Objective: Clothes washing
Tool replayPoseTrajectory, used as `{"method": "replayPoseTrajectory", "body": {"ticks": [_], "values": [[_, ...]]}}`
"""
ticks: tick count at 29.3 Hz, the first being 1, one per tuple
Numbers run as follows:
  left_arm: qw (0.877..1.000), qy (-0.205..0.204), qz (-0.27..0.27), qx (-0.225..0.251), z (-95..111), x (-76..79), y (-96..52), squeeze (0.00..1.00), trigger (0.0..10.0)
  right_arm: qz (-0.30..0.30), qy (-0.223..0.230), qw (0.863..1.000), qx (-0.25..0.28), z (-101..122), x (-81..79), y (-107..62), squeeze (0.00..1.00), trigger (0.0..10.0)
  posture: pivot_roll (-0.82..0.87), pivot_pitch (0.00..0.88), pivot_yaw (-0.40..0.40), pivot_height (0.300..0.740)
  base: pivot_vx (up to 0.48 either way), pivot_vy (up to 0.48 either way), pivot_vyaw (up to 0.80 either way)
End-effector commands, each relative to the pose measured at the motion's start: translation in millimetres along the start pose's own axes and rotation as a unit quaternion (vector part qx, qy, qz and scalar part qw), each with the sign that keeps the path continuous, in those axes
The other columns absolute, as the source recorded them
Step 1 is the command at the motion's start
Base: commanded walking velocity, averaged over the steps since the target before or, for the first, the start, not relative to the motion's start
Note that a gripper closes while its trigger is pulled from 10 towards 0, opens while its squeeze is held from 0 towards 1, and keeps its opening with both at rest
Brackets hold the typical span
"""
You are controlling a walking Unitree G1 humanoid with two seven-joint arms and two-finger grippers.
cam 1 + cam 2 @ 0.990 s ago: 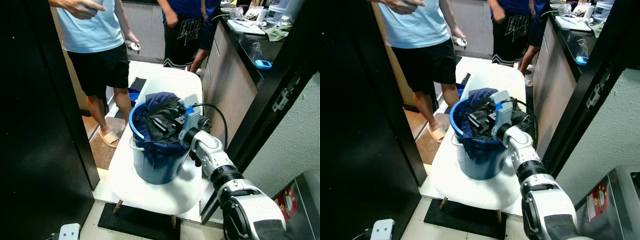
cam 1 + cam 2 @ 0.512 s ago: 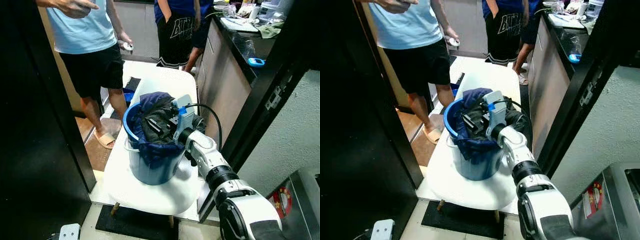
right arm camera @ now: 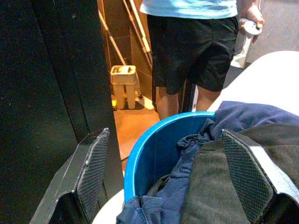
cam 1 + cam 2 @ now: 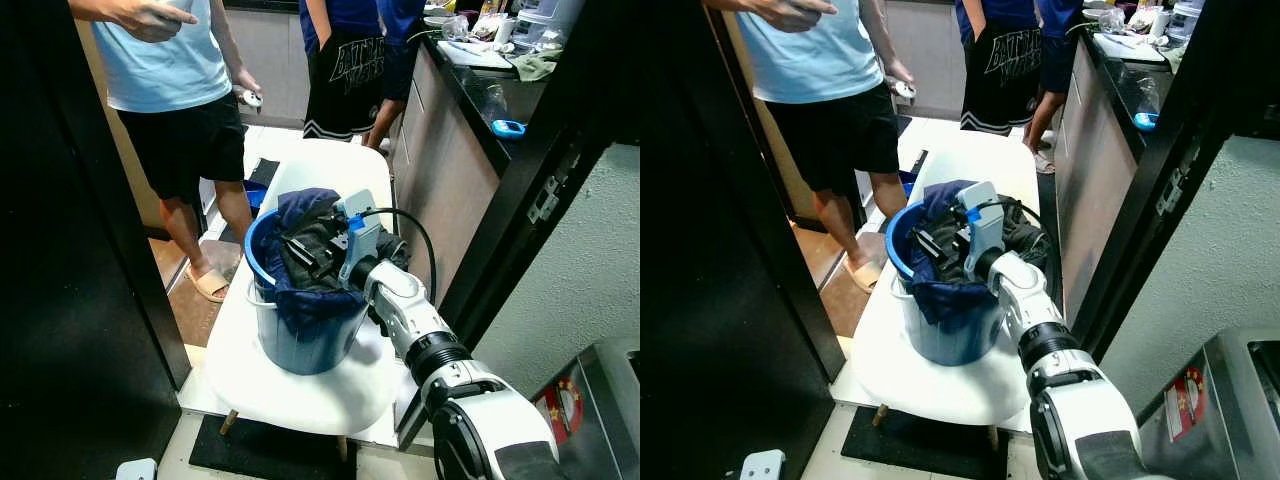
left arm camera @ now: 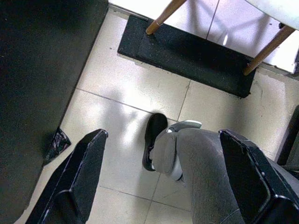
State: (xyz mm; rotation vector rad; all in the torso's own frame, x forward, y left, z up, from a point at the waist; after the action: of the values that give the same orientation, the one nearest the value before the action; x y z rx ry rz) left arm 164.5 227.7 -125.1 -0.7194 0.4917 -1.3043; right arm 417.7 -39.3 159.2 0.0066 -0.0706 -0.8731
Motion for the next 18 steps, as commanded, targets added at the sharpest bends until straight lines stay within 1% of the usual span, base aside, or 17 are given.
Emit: {"method": "replayPoseTrajectory", "body": {"ticks": [1, 9, 18], "values": [[1.0, -0.008, -0.002, -0.014, -8, 2.2, -1.6, 0.0, 10.0, -0.001, 0.005, 1.0, -0.005, -3, -1.1, -0.1, 0.0, 10.0, 0.2, 0.0, -0.073, 0.74, 0.315, 0.0, 0.0], [1.0, -0.009, -0.006, -0.016, -8, 3.9, -1.3, 0.0, 10.0, 0.002, 0.003, 1.0, -0.001, 0, -3.7, 1.4, 0.0, 10.0, 0.19, 0.0, -0.075, 0.74, 0.327, 0.0, 0.0], [1.0, -0.01, -0.009, -0.016, -8, 5.6, -0.8, 0.0, 10.0, 0.014, 0.001, 1.0, -0.003, -3, -13.9, 4.3, 0.0, 10.0, 0.19, 0.0, -0.076, 0.74, 0.48, 0.0, 0.0]]}}
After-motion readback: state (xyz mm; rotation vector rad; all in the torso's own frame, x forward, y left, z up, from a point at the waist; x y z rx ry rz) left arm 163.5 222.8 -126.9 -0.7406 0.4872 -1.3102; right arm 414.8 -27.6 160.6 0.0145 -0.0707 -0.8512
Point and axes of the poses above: a point about 5 cm out from each wrist's last joint towards the gripper, its own y axis pointing out of the wrist towards the gripper, its own z axis along the axis of the wrist's last joint, x = y × z, the point moved 5 cm from there along y, pointing out of the wrist towards the gripper, and after that the axes turned 2 degrees about -y, right-handed, at the moved point
